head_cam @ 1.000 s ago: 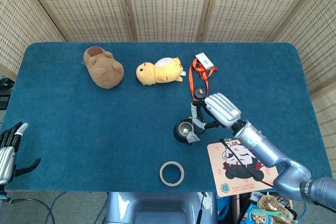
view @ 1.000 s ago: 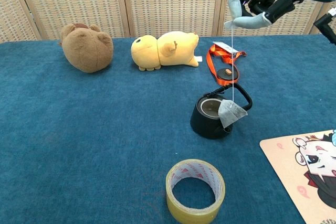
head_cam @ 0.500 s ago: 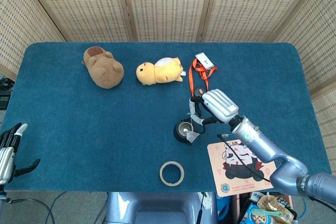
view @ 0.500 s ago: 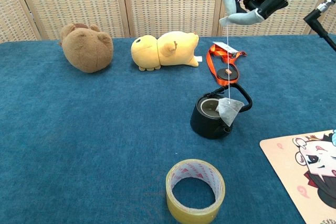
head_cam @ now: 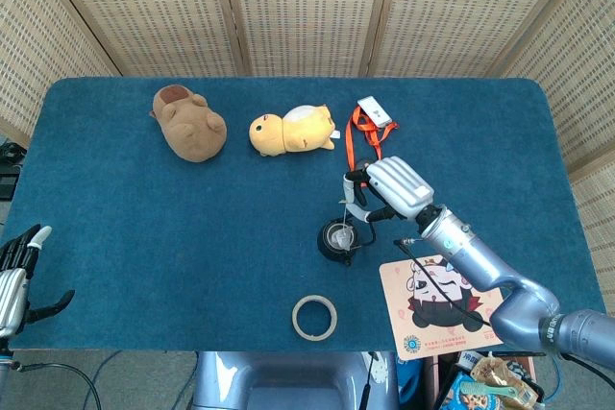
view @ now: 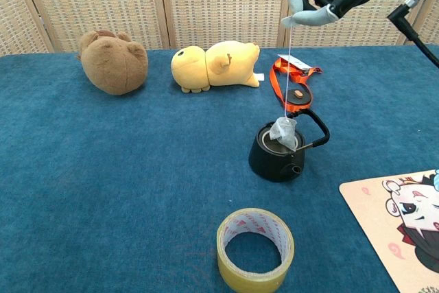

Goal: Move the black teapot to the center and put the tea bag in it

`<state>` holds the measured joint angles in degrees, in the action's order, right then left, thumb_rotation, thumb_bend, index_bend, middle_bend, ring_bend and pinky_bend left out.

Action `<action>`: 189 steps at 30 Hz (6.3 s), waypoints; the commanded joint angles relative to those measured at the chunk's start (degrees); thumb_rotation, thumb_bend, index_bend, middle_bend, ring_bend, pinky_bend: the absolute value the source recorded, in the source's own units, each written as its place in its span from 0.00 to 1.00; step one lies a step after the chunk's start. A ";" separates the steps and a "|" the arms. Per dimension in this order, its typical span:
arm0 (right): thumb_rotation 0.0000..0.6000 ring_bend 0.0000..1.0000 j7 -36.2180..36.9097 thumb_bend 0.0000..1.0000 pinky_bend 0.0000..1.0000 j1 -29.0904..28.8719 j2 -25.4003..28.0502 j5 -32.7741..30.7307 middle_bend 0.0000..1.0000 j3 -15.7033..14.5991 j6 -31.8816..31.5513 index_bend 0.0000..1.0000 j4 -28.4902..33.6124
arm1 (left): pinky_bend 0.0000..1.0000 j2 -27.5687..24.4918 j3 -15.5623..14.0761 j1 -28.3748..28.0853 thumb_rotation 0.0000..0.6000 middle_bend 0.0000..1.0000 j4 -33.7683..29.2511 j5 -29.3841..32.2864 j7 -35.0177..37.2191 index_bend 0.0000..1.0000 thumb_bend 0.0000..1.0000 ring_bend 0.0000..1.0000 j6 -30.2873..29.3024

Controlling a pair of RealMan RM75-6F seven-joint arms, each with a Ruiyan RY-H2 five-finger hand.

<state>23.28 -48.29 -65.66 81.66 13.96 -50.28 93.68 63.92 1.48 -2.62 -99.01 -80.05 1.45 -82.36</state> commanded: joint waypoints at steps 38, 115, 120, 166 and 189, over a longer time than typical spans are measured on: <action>1.00 0.88 -1.45 0.72 0.97 0.39 -9.00 -1.07 0.77 -5.67 4.30 0.70 -12.79 | 0.00 -0.29 -0.49 0.22 1.00 0.00 -0.54 -0.37 -0.58 0.00 0.26 0.00 0.48; 0.61 1.00 -2.68 0.91 1.00 -3.80 -0.17 -0.87 1.00 -5.88 19.10 0.19 -2.50 | 0.00 -1.02 0.52 -0.03 1.00 0.00 -1.70 -0.27 -1.92 0.00 0.26 0.00 0.19; 0.59 1.00 -2.34 0.93 1.00 -5.04 -0.19 0.97 1.00 -7.17 21.21 0.19 -0.92 | 0.00 -1.47 0.96 -0.40 1.00 0.00 -2.35 -0.04 -2.72 0.00 0.26 0.00 0.21; 0.58 1.00 -12.29 0.94 1.00 -8.32 -6.96 -7.10 1.00 -11.06 26.87 0.19 -6.90 | 0.00 -1.01 0.35 -0.44 1.00 0.00 -1.17 0.91 -1.85 0.00 0.26 0.00 1.22; 0.58 1.00 -19.64 0.94 1.00 -8.21 -5.23 -10.99 1.00 -11.15 23.30 0.19 -2.92 | 0.00 -0.61 0.30 -0.51 1.00 0.00 -0.38 0.68 -0.82 0.00 0.26 0.00 1.39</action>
<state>3.89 -56.60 -71.27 70.99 2.53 -26.44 90.24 63.31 1.77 -3.13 -99.39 -79.36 0.63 -80.96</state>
